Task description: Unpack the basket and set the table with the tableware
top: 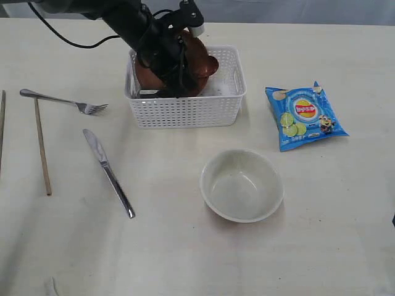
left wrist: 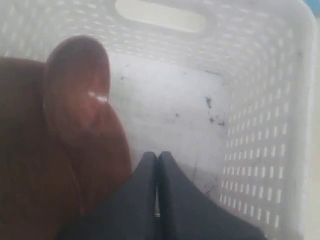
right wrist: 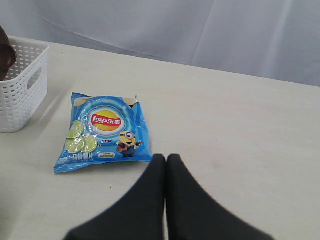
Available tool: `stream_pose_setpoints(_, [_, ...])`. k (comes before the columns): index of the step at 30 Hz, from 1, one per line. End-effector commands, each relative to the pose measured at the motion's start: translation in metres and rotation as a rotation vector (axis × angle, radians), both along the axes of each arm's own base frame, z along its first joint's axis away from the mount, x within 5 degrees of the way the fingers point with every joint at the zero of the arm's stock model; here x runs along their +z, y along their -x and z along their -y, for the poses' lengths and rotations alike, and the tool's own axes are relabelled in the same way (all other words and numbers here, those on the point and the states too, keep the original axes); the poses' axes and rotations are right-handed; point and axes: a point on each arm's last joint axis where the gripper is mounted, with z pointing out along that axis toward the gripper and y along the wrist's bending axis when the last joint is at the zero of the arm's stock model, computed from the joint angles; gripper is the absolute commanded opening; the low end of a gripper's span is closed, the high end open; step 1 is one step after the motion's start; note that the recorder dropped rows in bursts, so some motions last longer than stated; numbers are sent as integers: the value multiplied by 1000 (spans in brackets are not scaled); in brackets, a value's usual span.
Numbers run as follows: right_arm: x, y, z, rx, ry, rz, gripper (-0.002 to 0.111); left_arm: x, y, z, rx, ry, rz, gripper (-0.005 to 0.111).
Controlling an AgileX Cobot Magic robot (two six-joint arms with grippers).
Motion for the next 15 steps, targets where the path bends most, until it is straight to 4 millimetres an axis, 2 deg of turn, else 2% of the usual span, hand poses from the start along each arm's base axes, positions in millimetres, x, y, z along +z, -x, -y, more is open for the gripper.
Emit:
stream_pose_setpoints(1, [-1, 0, 0, -1, 5, 4, 0, 15, 3, 1, 3, 25, 12, 0])
stream_pose_setpoints(10, [-1, 0, 0, -1, 5, 4, 0, 17, 4, 2, -6, 26, -1, 2])
stream_pose_setpoints(12, [-1, 0, 0, -1, 5, 4, 0, 17, 4, 1, -7, 23, 0, 15])
stream_pose_setpoints(15, [-1, 0, 0, -1, 5, 4, 0, 16, 0, 0, 34, 14, 24, 55])
